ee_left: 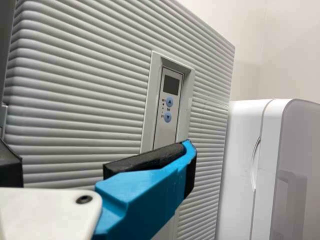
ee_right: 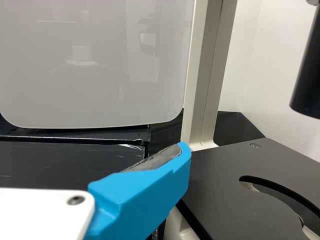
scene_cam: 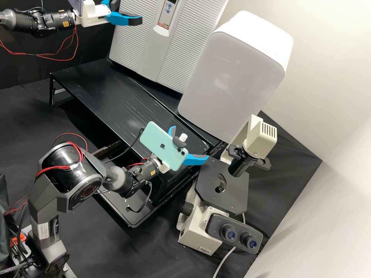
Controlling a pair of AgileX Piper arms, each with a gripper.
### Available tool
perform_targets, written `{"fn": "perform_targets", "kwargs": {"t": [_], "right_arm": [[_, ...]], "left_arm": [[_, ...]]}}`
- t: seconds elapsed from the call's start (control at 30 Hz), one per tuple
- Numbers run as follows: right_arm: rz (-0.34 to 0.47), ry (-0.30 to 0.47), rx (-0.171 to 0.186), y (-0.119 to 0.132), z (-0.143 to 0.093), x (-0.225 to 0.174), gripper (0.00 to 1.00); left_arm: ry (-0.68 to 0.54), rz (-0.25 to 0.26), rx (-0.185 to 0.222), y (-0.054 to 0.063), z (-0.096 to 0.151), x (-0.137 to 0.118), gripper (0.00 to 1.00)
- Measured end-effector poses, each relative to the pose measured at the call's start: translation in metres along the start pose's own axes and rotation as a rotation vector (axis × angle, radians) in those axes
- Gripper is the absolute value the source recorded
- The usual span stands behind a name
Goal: Open the incubator door
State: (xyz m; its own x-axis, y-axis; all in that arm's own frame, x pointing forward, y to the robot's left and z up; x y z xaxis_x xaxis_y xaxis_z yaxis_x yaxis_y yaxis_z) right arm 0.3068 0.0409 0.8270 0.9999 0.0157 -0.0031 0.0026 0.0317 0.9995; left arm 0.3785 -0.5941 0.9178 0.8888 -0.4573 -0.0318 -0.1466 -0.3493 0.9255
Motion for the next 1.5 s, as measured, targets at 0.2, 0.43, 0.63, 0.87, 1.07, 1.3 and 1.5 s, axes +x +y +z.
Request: {"fn": "perform_targets", "kwargs": {"t": [0.2, 0.43, 0.63, 0.87, 1.07, 1.3, 1.5], "right_arm": [[0.0, 0.0, 0.0, 0.0, 0.0, 0.0, 1.0], [0.0, 0.0, 0.0, 0.0, 0.0, 0.0, 1.0], [0.0, 0.0, 0.0, 0.0, 0.0, 0.0, 1.0], [0.0, 0.0, 0.0, 0.0, 0.0, 0.0, 1.0], [0.0, 0.0, 0.0, 0.0, 0.0, 0.0, 1.0], [0.0, 0.0, 0.0, 0.0, 0.0, 0.0, 1.0], [0.0, 0.0, 0.0, 0.0, 0.0, 0.0, 1.0]], "left_arm": [[0.009, -0.007, 0.0, -0.0007, -0.0008, 0.0, 0.0], [0.019, -0.01, -0.002, 0.0, -0.0014, 0.0, 0.0], [0.032, -0.007, -0.013, 0.0007, -0.0024, 0.0002, 0.0], [0.05, 0.005, -0.038, 0.0017, -0.004, 0.0002, 0.0], [0.057, 0.006, -0.046, 0.0018, -0.0046, 0.0001, 0.0], [0.067, 0.011, -0.061, 0.0022, -0.0056, 0.0001, 0.0], [0.077, 0.012, -0.07, 0.0022, -0.0065, 0.0, 0.0]]}}
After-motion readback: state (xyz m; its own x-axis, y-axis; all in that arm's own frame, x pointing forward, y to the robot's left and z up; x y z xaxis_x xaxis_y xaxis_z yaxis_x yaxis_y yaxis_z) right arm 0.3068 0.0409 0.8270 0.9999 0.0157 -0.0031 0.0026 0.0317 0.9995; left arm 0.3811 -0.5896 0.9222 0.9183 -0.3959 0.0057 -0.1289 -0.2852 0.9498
